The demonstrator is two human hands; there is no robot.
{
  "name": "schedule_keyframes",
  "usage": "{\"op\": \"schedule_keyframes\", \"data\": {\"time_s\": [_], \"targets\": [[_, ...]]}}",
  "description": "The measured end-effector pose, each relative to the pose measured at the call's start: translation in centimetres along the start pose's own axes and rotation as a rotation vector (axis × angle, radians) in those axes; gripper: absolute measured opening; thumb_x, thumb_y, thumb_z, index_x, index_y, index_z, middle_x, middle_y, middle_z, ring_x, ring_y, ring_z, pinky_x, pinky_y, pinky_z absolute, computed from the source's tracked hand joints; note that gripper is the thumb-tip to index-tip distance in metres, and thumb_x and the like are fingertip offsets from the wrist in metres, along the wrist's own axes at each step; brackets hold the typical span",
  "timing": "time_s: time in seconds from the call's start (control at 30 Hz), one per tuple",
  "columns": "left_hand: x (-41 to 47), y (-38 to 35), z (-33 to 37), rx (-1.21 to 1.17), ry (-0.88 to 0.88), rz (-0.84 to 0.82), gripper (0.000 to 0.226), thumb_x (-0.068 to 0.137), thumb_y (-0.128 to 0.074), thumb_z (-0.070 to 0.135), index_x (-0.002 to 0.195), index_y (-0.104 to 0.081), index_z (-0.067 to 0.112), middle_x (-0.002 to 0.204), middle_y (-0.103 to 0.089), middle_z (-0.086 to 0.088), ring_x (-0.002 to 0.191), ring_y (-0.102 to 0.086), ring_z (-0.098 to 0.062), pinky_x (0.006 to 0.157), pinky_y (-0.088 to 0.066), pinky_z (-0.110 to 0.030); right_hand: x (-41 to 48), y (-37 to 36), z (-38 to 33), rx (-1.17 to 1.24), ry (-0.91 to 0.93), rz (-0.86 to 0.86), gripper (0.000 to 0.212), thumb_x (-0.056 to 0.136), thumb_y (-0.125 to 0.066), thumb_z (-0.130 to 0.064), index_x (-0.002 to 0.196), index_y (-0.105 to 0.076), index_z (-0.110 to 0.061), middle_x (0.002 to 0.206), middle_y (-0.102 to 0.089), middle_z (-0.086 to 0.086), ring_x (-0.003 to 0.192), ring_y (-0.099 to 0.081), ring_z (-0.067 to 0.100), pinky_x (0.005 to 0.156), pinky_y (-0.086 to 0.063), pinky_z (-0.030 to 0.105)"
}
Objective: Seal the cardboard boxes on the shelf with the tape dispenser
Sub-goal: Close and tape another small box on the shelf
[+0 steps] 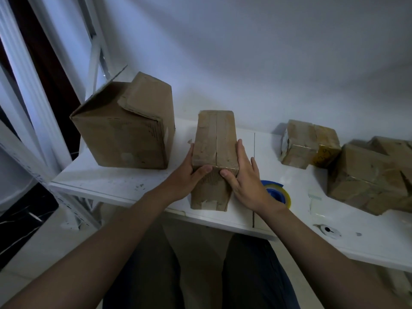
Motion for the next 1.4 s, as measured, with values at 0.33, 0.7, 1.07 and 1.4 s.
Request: {"op": "schedule_keyframes", "data": {"time_s": [0.33, 0.7, 1.07, 1.4], "targets": [[-3.5, 4.2, 5.1, 0.676, 0.003, 0.074, 0.073, 0.084, -0.033, 0.075, 0.119, -0.066, 0.019, 0.099, -0.064, 0.014, 0.081, -0.060, -0.009, 0.066, -0.042, -0.024, -1.1, 4.5, -3.4, -0.121, -0.137, -0.143, 0.072, 0.088, -0.050, -0.074, 0.150, -0.039, -0.040, 0.134, -0.048, -0.008, 0.114, -0.052, 0.012, 0.099, -0.049, 0.039], [7.9, 9.0, 1.3, 0.566, 0.076, 0.105, 0.076, 0.096, -0.062, 0.039, 0.157, -0.023, 0.014, 0.161, -0.028, -0.006, 0.145, -0.032, -0.025, 0.115, -0.033, -0.038, 0.6, 3.1, -6.9, -0.452, -0.182, -0.265, 0.039, 0.097, -0.046, -0.064, 0.122, -0.052, -0.034, 0.120, -0.044, 0.003, 0.094, -0.057, 0.024, 0.086, -0.054, 0.046], [11.6, 9.1, 0.1, 0.574, 0.143, 0.054, 0.088, 0.088, -0.067, 0.056, 0.157, -0.028, 0.016, 0.158, -0.025, -0.008, 0.143, -0.032, -0.028, 0.110, -0.032, -0.037, -0.5, 1.0, -7.1, -0.626, -0.189, -0.286, 0.095, 0.078, -0.034, -0.086, 0.152, -0.019, -0.028, 0.143, -0.031, 0.012, 0.114, -0.058, 0.030, 0.090, -0.052, 0.042], [3.4, 6.1, 1.3, 0.217, 0.203, 0.047, 0.073, 0.100, -0.055, 0.044, 0.158, -0.022, 0.016, 0.155, -0.040, -0.002, 0.129, -0.050, -0.015, 0.102, -0.048, -0.033, 0.2, 1.8, -6.4, -0.339, -0.189, -0.290, 0.079, 0.068, -0.076, -0.070, 0.130, -0.046, -0.031, 0.119, -0.045, 0.006, 0.102, -0.058, 0.029, 0.084, -0.051, 0.036]]}}
Point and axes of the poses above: each hand's wrist, its own x-axis towards the middle knuckle, its own y-axis out of the back of the hand, z = x × y, the point moved 8 cm from there along x, towards the middle knuckle
